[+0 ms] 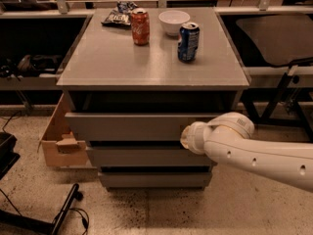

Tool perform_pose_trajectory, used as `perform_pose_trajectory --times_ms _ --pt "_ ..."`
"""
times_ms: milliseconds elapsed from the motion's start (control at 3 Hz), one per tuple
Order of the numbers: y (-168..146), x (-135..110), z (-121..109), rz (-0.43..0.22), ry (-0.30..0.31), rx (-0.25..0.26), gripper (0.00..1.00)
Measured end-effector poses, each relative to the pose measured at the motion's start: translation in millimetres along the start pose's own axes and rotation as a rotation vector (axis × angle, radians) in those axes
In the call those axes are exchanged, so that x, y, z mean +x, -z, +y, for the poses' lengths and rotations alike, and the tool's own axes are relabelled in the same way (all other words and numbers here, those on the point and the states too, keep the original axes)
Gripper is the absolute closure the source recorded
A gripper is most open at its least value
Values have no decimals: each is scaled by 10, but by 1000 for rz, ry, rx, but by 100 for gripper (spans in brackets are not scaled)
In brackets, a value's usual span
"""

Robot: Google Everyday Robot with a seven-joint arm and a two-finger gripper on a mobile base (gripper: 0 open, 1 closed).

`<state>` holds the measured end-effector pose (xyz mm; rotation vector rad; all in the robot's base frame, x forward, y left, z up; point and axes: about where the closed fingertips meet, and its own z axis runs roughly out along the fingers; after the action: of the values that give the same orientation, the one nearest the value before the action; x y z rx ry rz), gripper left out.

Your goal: Close top drawer

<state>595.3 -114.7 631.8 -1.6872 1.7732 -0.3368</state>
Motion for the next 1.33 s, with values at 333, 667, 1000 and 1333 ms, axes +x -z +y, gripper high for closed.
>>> perform_pose_trajectory --times_ms 333,667,1000,1333 --pt "-266 -21 -212 -15 7 11 100" --pt "-256 -23 -198 -15 7 11 100" --pt "-256 -23 -198 -15 7 11 81" --pt "-256 -25 -196 -16 6 12 51"
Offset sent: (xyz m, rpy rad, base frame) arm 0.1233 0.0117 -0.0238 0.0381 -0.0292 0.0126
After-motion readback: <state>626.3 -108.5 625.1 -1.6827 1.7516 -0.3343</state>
